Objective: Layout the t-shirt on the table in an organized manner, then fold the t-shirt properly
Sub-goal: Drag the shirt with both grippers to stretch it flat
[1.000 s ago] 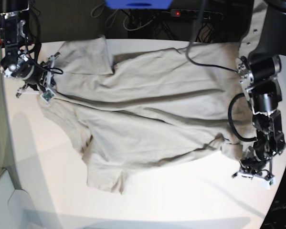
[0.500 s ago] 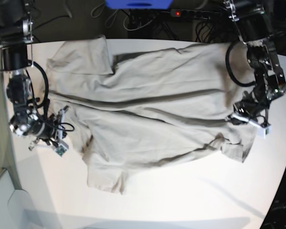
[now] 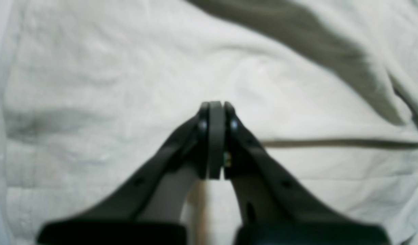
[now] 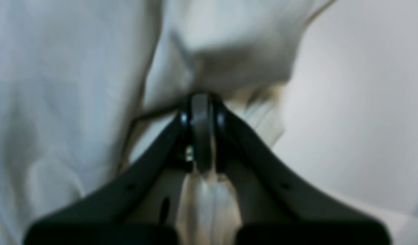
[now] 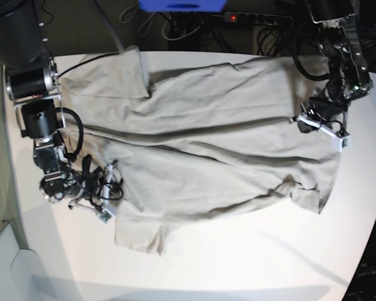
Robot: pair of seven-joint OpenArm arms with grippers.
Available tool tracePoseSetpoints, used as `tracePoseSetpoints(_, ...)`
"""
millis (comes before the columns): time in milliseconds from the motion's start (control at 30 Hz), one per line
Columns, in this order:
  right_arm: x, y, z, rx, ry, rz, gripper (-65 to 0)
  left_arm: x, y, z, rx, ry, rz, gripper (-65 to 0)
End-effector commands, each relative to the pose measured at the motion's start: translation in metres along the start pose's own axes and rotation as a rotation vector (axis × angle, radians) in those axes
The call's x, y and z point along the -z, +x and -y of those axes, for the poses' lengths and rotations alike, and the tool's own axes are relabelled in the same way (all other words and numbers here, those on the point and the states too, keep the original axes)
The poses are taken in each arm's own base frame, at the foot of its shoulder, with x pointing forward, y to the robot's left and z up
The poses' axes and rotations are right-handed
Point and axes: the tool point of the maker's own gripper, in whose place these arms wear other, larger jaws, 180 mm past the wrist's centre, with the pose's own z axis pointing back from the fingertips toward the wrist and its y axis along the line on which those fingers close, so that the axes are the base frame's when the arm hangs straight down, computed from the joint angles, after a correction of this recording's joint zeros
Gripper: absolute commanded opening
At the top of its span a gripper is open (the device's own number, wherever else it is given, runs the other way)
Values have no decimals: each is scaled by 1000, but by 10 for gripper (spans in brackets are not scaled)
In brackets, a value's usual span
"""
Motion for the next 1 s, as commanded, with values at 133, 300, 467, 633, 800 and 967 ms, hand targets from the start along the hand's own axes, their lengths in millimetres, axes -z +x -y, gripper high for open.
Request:
tracePoseSetpoints(133,-4,-19,24,16,-38,-6,-635,-7,14,-18,-33,22,52,-649)
tracePoseSetpoints(300,-6,-29,48,9,-126,-13,-635,-13,19,-28,-63,43,79,-649)
tracePoseSetpoints(467,-25,-34,102,68,-344,-27,-635,-13,17,-29,-64,45,74,-649)
tracePoseSetpoints(633,-43,-26,137,96,-502,-12,-635,-13,10,-29,-62,47,61,-649)
tracePoseSetpoints(800,-62,-22,163,119,-633,1,-635,-16,4,-34,-60,57,44,-649)
tracePoseSetpoints(967,-82,-10,183,180,-680,55,-635,-26,9,-28,-28,54,67,-649)
